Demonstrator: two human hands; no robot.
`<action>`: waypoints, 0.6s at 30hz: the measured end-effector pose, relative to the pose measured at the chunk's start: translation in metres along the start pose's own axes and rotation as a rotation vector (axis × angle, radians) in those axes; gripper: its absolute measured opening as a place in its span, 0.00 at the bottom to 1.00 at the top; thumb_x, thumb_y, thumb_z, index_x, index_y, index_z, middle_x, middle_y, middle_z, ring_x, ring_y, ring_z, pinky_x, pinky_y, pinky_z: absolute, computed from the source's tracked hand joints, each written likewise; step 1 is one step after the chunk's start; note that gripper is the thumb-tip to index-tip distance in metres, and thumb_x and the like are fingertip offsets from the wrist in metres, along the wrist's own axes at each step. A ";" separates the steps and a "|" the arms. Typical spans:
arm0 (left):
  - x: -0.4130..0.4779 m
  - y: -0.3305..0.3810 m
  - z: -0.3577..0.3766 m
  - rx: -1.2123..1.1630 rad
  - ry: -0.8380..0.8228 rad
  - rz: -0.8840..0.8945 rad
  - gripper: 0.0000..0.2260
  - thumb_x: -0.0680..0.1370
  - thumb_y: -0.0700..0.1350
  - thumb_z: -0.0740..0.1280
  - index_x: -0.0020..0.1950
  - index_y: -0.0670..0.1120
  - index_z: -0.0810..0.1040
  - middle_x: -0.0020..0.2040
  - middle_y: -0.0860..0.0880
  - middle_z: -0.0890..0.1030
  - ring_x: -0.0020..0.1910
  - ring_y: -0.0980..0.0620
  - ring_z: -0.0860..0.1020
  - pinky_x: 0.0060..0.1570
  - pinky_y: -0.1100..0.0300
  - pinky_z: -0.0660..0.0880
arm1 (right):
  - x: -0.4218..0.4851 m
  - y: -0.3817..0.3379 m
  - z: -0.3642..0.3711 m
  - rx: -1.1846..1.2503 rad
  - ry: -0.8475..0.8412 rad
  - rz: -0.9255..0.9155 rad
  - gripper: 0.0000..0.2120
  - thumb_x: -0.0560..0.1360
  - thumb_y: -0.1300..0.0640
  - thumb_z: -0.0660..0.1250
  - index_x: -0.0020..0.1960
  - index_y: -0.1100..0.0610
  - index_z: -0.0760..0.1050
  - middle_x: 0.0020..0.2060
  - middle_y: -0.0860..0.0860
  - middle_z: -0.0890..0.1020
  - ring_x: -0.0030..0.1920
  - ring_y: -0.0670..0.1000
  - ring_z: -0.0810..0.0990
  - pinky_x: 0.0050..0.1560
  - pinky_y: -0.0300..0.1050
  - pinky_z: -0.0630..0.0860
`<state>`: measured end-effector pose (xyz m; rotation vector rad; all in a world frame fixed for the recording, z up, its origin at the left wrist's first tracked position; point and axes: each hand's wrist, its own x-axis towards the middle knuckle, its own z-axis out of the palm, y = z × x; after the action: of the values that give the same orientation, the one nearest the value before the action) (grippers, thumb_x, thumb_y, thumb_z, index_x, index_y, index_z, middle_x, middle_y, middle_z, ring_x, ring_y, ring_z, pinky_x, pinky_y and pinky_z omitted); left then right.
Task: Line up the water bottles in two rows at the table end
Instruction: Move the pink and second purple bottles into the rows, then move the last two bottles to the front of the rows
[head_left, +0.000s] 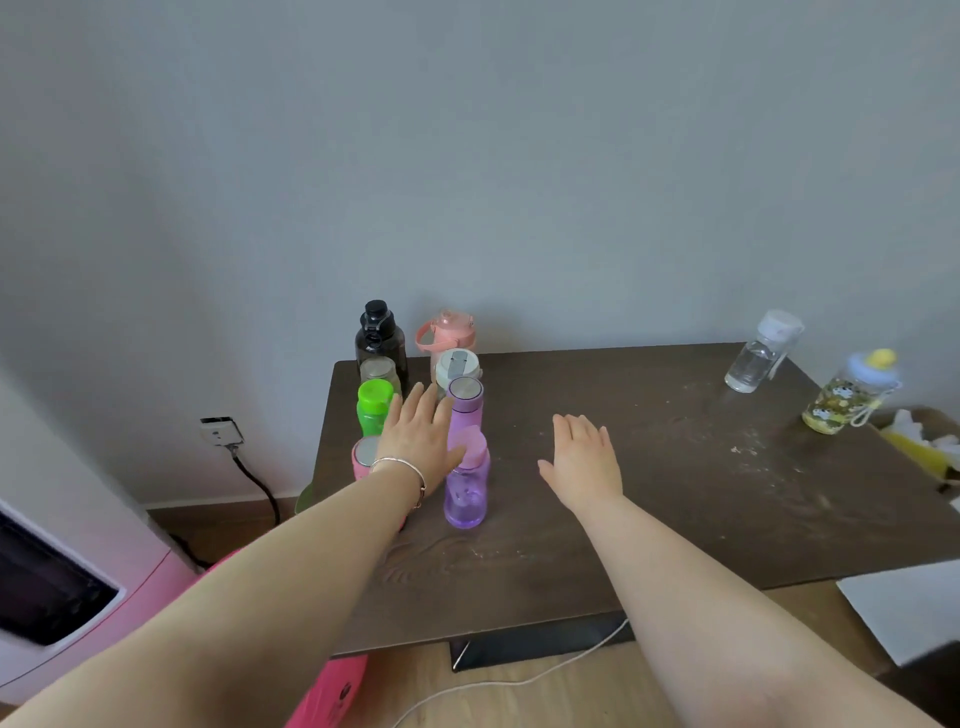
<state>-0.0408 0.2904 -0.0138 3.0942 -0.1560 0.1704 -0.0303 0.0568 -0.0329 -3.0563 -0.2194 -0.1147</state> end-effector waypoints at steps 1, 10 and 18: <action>0.006 0.013 -0.003 0.035 0.001 0.045 0.33 0.78 0.61 0.60 0.78 0.47 0.55 0.79 0.44 0.55 0.79 0.43 0.50 0.76 0.44 0.48 | 0.000 0.012 -0.006 -0.008 0.015 0.016 0.32 0.79 0.45 0.64 0.77 0.57 0.58 0.75 0.55 0.65 0.77 0.56 0.59 0.77 0.56 0.55; 0.058 0.170 -0.009 0.123 -0.034 0.207 0.30 0.80 0.58 0.58 0.77 0.47 0.54 0.79 0.43 0.53 0.79 0.42 0.48 0.75 0.43 0.49 | -0.019 0.155 -0.041 -0.008 0.095 0.211 0.31 0.79 0.47 0.63 0.77 0.57 0.58 0.76 0.54 0.64 0.77 0.55 0.57 0.77 0.57 0.52; 0.100 0.339 -0.001 0.129 -0.063 0.229 0.29 0.81 0.59 0.56 0.77 0.48 0.54 0.80 0.45 0.52 0.79 0.43 0.47 0.75 0.43 0.48 | -0.036 0.318 -0.057 0.004 0.092 0.302 0.32 0.80 0.47 0.62 0.78 0.56 0.55 0.76 0.54 0.62 0.78 0.55 0.56 0.77 0.56 0.53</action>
<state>0.0229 -0.0562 0.0100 3.2033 -0.5231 0.0934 -0.0235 -0.2668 -0.0017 -3.0262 0.2468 -0.2347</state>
